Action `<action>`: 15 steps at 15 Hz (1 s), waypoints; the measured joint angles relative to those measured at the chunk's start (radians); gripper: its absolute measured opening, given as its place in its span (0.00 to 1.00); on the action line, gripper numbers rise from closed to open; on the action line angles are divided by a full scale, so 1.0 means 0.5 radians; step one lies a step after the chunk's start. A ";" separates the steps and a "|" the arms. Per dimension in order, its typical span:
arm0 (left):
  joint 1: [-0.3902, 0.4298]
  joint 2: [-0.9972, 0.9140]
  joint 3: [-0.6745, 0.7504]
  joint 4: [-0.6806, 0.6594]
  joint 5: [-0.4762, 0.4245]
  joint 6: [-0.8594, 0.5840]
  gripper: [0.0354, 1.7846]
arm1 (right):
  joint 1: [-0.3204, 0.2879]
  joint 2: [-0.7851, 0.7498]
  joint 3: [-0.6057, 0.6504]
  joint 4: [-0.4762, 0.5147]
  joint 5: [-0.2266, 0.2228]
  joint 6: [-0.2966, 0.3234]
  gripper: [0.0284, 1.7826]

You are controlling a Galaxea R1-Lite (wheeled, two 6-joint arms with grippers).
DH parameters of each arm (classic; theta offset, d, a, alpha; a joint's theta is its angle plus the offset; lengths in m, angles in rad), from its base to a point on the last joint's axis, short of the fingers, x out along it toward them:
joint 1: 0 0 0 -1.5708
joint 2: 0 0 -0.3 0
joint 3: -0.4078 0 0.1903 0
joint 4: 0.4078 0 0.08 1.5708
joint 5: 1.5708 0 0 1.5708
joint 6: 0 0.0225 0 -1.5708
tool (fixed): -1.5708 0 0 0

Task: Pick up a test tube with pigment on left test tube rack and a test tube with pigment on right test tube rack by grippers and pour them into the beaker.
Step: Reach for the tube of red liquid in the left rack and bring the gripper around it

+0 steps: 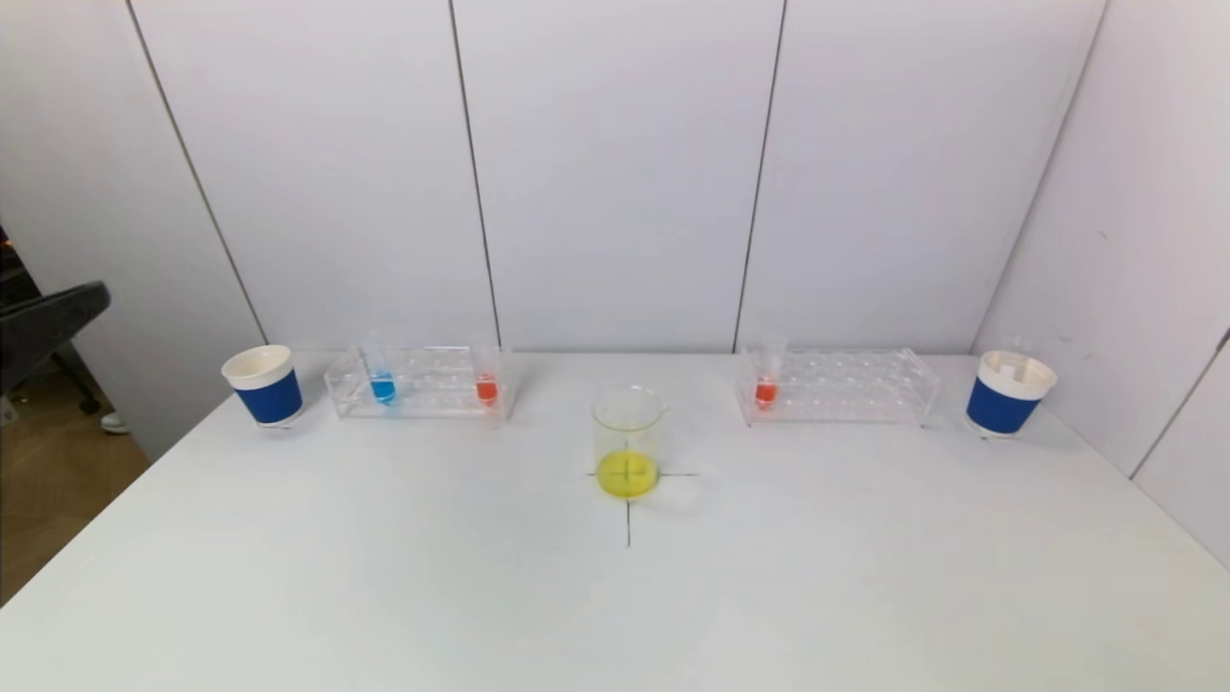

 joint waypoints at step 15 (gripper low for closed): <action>-0.371 1.516 -0.032 -1.400 0.301 -0.031 0.99 | 0.000 0.000 0.000 0.000 0.000 0.000 0.99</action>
